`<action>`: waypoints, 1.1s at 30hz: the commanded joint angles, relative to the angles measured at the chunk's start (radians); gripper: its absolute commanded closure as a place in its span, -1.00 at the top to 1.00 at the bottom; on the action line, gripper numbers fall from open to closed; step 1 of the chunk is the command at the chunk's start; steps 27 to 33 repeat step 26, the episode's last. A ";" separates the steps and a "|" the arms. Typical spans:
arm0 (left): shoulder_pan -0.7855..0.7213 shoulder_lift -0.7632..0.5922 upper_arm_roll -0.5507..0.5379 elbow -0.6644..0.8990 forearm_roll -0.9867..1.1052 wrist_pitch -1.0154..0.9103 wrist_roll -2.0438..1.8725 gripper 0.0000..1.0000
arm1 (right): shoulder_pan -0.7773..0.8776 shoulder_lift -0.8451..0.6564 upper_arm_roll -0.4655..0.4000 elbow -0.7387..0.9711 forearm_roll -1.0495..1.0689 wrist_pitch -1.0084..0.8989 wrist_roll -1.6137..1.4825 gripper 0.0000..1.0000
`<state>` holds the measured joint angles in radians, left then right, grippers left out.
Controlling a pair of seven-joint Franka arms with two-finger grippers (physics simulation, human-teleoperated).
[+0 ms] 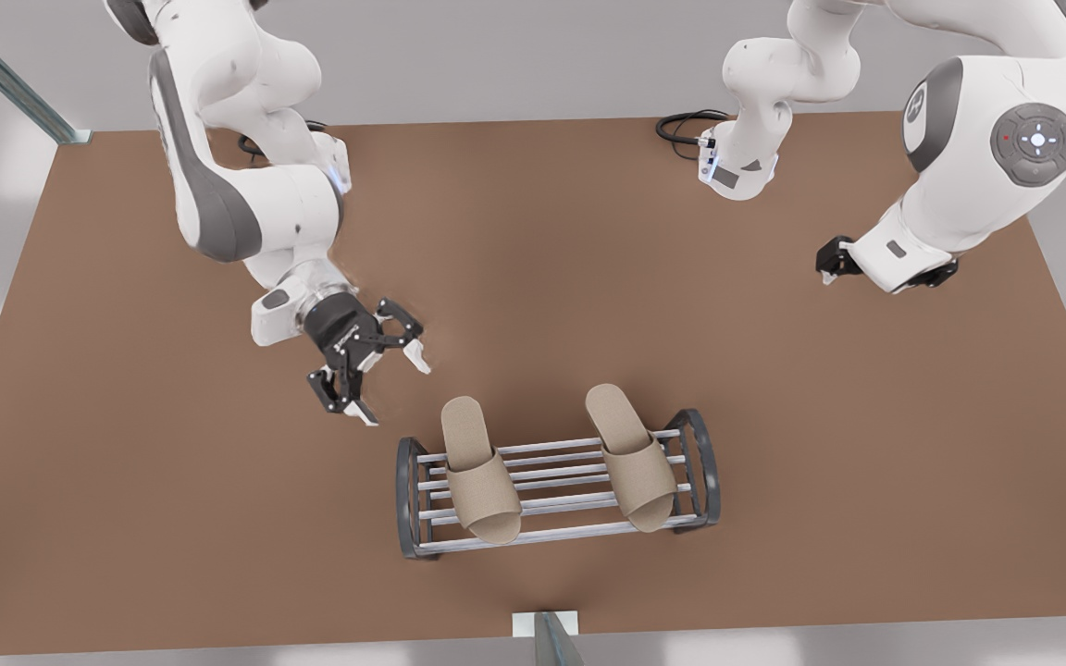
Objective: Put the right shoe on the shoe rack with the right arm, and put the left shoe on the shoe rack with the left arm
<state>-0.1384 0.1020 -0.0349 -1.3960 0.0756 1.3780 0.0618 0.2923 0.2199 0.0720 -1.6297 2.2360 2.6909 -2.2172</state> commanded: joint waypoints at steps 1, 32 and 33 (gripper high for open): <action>0.000 -0.002 0.000 0.002 0.004 0.000 0.010 1.00 | -0.283 0.061 -0.003 0.129 -1.267 -0.517 0.669 1.00; 0.000 -0.002 0.006 0.000 0.004 0.001 -0.049 1.00 | -0.303 -0.120 -0.038 0.082 -2.248 -0.956 2.275 1.00; 0.000 -0.002 0.006 0.000 0.004 0.001 -0.049 1.00 | -0.303 -0.120 -0.038 0.082 -2.248 -0.956 2.275 1.00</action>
